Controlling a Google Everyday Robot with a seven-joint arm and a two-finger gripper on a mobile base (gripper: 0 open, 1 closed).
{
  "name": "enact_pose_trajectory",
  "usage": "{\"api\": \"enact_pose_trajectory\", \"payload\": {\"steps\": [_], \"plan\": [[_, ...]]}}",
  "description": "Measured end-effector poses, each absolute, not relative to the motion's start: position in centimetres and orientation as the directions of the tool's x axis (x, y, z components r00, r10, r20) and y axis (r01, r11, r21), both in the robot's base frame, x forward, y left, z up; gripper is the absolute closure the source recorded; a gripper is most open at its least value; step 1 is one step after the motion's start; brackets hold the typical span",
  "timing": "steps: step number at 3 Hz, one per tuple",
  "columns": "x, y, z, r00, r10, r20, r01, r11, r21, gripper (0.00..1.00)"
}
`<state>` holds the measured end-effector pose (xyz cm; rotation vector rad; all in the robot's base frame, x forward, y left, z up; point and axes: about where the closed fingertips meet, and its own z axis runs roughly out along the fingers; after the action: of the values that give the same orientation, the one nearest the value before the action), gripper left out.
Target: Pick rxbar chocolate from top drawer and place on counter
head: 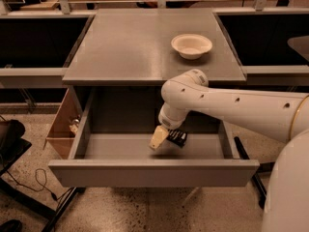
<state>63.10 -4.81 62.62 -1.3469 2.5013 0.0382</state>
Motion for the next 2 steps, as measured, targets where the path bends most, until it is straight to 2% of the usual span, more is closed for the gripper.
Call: {"api": "enact_pose_trajectory", "payload": {"steps": [1,2], "plan": [[62.74,-4.20,59.73,-0.517,-0.808,-0.284,-0.828,0.556,-0.074,0.18],[62.71,-4.15,59.42,-0.517,-0.807,-0.284,-0.829,0.555,-0.070,0.42]]}}
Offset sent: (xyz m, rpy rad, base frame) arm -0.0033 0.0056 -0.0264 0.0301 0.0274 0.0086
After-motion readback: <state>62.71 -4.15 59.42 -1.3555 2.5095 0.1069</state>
